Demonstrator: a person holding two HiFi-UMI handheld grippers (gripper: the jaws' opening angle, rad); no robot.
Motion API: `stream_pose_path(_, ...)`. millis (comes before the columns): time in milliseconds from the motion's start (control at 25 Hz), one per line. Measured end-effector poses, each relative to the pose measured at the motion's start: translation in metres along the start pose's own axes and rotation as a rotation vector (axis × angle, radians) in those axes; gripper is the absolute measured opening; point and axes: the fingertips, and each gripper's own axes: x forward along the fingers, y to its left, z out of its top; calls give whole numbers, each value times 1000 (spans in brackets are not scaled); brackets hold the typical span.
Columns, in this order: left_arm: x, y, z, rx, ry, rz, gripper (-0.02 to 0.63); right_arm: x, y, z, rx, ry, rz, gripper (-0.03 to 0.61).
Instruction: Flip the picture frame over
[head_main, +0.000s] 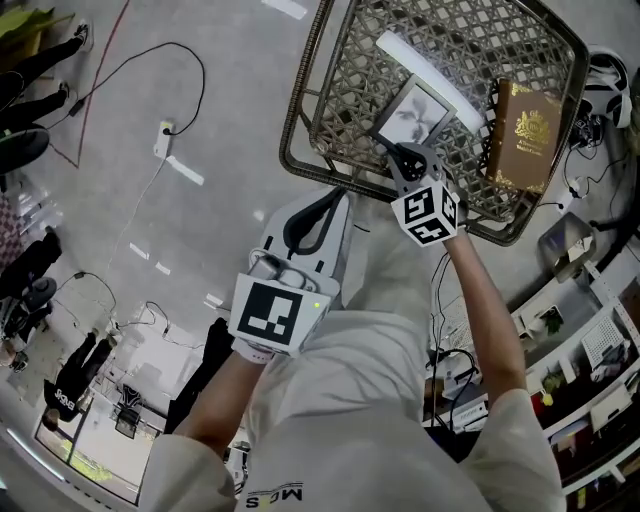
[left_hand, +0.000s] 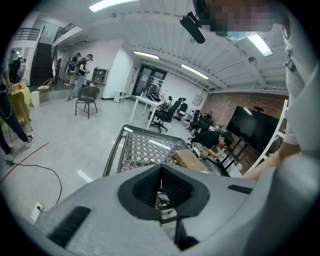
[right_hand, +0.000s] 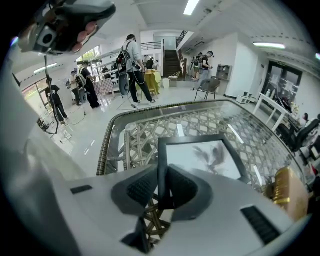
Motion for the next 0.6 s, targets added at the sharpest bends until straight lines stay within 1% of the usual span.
stream_pose_path(280, 3, 0, -2, -2, 4, 0, 25, 2, -1, -1, 2, 6, 9, 75)
stream_pose_path(600, 3, 1, 0, 1, -1, 5, 25, -3, 3, 2, 38, -7, 54, 75)
